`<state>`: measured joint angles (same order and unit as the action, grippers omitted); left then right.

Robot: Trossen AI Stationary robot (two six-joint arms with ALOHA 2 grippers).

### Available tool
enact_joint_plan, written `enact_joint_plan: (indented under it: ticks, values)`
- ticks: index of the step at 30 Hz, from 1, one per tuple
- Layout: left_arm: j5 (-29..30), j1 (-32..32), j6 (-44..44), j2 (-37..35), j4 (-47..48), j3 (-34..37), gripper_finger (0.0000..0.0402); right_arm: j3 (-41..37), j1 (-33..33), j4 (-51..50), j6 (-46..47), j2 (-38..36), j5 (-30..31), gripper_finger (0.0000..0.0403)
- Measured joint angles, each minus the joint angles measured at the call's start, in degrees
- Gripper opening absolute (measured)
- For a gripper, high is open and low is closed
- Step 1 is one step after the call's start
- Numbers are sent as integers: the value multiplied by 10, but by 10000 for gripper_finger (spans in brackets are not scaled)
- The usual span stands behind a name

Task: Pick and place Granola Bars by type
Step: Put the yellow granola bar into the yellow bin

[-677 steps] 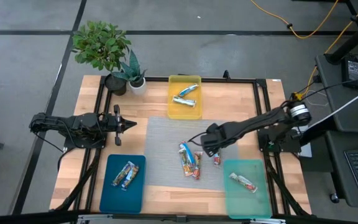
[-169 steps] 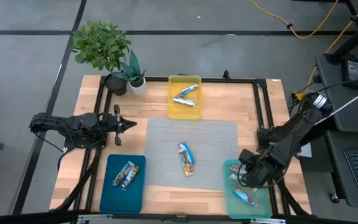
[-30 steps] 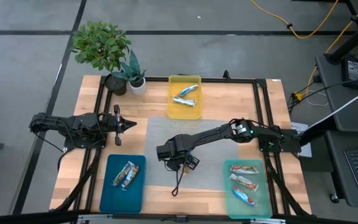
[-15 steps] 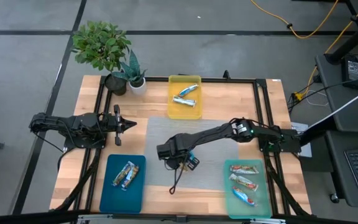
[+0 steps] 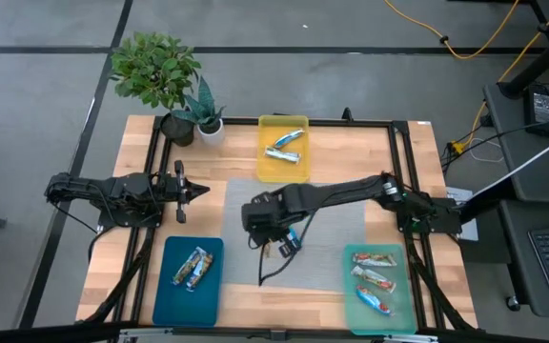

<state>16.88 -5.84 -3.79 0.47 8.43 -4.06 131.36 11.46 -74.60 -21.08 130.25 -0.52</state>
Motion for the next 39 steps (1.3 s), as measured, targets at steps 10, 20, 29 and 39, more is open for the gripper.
enact_joint_plan:
  ticks: [10,20,29,39]
  values:
    - [-1,0,0,2,0,0,8,17,0,-24,142,-58,8,51]
    - [-1,0,0,2,-1,0,6,17,-28,-96,241,-76,9,50]
    - [-1,0,0,2,0,0,4,17,-95,-140,240,-132,39,50]
    - [0,0,0,2,0,0,7,17,-207,-142,188,-184,35,50]
